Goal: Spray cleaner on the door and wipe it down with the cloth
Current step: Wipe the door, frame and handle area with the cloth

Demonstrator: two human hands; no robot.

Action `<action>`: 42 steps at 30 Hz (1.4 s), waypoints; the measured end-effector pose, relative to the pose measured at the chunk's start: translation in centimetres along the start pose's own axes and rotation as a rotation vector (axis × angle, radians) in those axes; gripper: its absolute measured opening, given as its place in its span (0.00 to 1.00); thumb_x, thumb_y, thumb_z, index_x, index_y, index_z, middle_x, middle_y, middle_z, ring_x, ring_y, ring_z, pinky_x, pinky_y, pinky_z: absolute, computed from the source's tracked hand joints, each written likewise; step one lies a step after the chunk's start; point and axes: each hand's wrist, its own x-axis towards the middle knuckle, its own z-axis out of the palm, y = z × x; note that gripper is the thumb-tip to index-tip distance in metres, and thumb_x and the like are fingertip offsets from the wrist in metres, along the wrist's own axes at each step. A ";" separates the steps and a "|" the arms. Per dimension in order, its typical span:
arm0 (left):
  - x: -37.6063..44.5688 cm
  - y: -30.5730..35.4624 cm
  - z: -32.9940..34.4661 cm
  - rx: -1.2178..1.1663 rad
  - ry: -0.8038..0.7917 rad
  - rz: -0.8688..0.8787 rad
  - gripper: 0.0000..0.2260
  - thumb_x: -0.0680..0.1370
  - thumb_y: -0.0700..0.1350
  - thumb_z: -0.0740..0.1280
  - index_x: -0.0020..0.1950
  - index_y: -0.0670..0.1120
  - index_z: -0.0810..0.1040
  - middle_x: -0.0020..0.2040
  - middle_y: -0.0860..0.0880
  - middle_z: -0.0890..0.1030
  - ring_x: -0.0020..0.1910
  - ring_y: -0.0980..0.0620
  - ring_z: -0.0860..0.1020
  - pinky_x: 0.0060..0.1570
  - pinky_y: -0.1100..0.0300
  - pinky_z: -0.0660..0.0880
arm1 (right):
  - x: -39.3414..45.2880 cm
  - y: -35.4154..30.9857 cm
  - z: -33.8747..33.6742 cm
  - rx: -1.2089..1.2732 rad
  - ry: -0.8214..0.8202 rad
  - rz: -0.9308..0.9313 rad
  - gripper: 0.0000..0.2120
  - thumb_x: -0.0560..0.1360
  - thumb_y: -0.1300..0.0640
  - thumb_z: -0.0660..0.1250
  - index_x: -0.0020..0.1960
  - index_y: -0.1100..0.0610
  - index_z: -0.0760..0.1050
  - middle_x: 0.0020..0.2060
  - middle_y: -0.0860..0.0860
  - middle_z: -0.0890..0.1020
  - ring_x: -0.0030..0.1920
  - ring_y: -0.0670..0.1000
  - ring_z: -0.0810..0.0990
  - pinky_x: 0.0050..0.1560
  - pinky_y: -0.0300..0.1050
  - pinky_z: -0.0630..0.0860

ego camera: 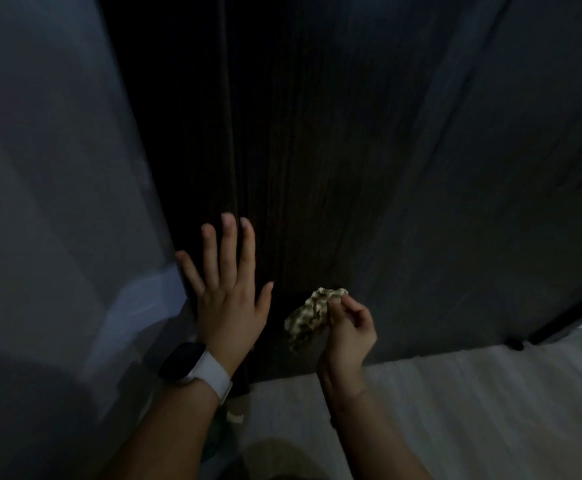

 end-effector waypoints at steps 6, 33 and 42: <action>0.4 4.3 -4.6 -0.120 0.001 0.080 0.39 0.69 0.45 0.75 0.76 0.50 0.59 0.80 0.48 0.49 0.78 0.50 0.45 0.74 0.40 0.45 | 1.5 -12.3 2.0 0.008 -0.098 -0.288 0.06 0.75 0.66 0.69 0.46 0.56 0.80 0.45 0.55 0.84 0.49 0.50 0.83 0.56 0.48 0.78; 32.2 13.2 -19.3 0.203 0.533 0.421 0.24 0.82 0.48 0.53 0.79 0.51 0.55 0.79 0.45 0.53 0.78 0.46 0.51 0.75 0.41 0.46 | 8.1 -29.0 6.5 -0.745 -0.564 -1.928 0.08 0.79 0.56 0.66 0.57 0.54 0.80 0.51 0.49 0.75 0.49 0.51 0.73 0.50 0.41 0.72; 32.1 13.1 -19.4 0.167 0.516 0.420 0.26 0.83 0.50 0.49 0.80 0.46 0.46 0.80 0.46 0.49 0.79 0.48 0.47 0.75 0.43 0.42 | 6.1 -41.0 10.4 -0.667 -0.418 -1.946 0.08 0.78 0.59 0.64 0.52 0.59 0.81 0.48 0.56 0.79 0.49 0.57 0.77 0.49 0.50 0.74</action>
